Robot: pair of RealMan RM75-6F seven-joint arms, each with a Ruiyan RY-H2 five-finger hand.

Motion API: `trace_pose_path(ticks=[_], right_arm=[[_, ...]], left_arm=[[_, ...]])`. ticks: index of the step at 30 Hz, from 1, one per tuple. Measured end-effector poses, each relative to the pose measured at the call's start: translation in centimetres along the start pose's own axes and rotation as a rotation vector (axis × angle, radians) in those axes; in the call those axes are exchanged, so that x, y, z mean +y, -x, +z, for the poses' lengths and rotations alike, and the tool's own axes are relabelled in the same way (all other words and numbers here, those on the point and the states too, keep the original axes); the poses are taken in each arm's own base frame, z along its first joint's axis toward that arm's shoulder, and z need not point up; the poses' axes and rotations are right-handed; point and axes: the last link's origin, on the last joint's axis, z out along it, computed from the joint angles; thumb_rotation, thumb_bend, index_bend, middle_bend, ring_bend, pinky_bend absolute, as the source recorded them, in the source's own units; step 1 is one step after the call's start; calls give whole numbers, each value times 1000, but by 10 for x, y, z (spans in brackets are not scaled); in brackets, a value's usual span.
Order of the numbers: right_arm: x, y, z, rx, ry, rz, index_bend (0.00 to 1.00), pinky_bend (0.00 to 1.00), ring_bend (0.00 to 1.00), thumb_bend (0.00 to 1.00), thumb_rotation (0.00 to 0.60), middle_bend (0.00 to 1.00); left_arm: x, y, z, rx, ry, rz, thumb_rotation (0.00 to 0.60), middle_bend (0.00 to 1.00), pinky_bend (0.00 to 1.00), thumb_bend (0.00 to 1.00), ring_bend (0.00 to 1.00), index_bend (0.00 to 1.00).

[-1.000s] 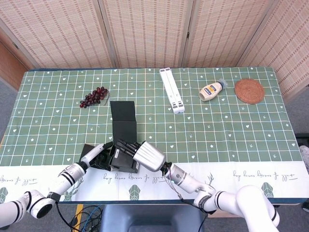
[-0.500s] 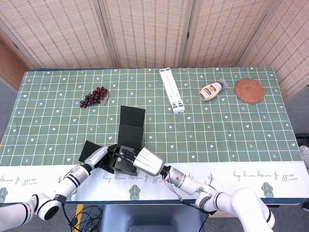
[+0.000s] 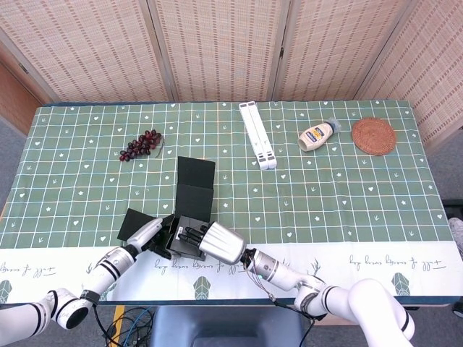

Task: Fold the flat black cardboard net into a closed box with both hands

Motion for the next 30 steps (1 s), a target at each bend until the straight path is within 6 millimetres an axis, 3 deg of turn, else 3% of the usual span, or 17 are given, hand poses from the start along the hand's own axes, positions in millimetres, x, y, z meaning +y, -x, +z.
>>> trace_pose_path(ticks=[30], right_arm=[[2, 1, -4, -38, -29, -22, 185, 953, 651, 289, 600, 292]], left_arm=[[5, -1, 6, -33, -14, 28, 600, 39, 811, 80, 537, 67]])
